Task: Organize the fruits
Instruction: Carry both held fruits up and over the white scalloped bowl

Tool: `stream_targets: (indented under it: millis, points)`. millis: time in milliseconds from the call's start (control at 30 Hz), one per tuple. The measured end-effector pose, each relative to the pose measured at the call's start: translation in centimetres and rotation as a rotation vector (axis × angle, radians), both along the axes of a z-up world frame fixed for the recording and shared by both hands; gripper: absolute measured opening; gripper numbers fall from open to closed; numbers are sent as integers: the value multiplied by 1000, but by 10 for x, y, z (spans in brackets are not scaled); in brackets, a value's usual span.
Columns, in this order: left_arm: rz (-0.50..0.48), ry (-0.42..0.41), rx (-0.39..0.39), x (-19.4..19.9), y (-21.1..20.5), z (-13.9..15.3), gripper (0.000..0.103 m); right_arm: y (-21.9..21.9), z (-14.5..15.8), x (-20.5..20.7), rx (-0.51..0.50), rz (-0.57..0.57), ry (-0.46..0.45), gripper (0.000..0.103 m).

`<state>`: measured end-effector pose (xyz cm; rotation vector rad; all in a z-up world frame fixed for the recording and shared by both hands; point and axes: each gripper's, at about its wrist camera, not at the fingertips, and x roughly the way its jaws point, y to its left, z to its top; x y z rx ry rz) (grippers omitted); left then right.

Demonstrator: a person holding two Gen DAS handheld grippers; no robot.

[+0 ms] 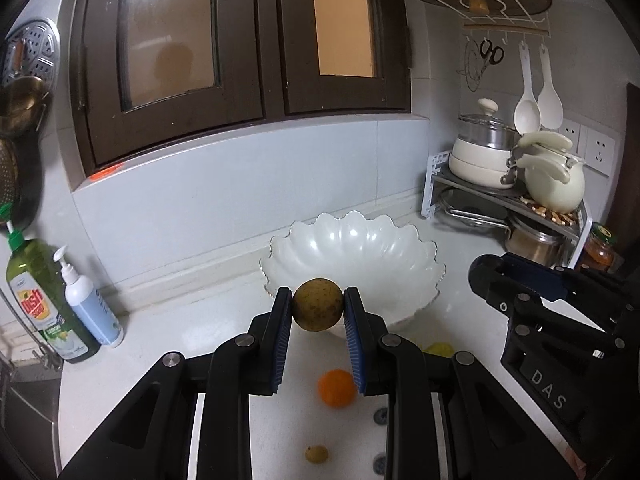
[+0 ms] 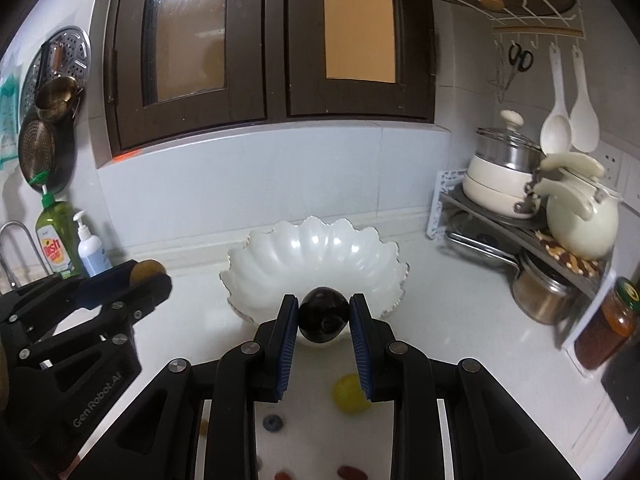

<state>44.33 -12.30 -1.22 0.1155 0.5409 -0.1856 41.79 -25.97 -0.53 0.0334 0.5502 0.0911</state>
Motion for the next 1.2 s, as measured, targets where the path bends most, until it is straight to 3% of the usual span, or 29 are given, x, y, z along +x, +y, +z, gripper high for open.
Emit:
stream_targets:
  millis: [533,967,1200]
  points:
    - [4,80,-3,82,-2,2,27,1,5,77,-21,16,44,28]
    - [-10,153,47,146,-13,0,27,-11,-13,149,-16,23,170,28]
    - [-19,253,61,188,-23,-16,27,-17,-25,191,-29,26,255,28]
